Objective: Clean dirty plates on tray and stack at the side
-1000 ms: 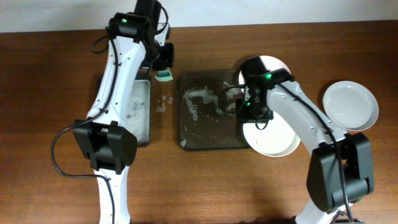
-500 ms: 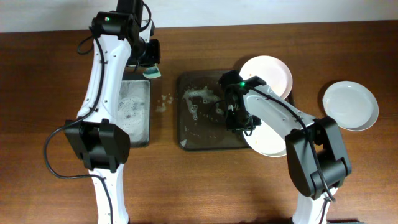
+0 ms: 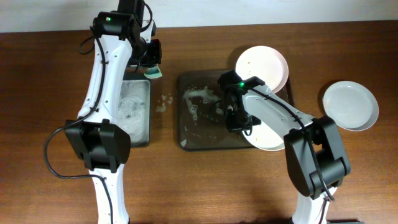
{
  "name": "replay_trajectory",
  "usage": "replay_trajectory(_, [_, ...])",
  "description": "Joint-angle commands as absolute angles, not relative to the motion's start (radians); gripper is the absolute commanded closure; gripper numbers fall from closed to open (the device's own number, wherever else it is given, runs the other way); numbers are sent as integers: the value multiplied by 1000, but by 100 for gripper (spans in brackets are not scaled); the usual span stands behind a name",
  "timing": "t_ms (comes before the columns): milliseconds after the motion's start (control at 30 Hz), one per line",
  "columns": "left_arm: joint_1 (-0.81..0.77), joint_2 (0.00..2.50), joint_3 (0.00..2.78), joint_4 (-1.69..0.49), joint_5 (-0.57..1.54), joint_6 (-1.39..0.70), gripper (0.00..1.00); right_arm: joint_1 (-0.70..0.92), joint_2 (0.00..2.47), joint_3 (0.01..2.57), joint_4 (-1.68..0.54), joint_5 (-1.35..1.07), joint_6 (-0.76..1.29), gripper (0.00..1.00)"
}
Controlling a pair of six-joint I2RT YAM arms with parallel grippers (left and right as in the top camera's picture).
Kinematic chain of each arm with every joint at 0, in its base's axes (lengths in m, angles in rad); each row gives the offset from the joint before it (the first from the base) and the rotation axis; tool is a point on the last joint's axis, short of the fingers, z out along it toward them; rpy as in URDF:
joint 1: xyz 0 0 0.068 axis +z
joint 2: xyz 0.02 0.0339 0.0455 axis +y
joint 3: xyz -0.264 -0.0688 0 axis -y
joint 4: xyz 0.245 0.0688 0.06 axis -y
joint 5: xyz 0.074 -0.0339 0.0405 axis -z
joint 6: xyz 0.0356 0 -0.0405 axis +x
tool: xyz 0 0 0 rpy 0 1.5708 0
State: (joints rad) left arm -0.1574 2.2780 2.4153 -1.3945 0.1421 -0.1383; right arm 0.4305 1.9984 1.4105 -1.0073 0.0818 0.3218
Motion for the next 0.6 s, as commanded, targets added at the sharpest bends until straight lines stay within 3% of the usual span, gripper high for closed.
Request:
replay_trajectory(0, [-159, 2299, 2420, -1396, 153, -137, 99, 488, 2011, 1473, -998, -62, 332, 96])
replay_trajectory(267, [-159, 2299, 2420, -1404, 153, -137, 99, 551, 2011, 1484, -830, -242, 437, 94])
replay_trajectory(367, [-159, 2299, 2420, -1404, 152, -136, 99, 557, 2010, 1484, -720, -252, 460, 87])
replay_trajectory(467, [-159, 2299, 2420, -1406, 153, -136, 99, 557, 2010, 1484, -633, -263, 473, 58])
replay_trajectory(567, [-159, 2299, 2420, -1409, 152, -136, 99, 551, 2010, 1496, -611, -270, 472, 38])
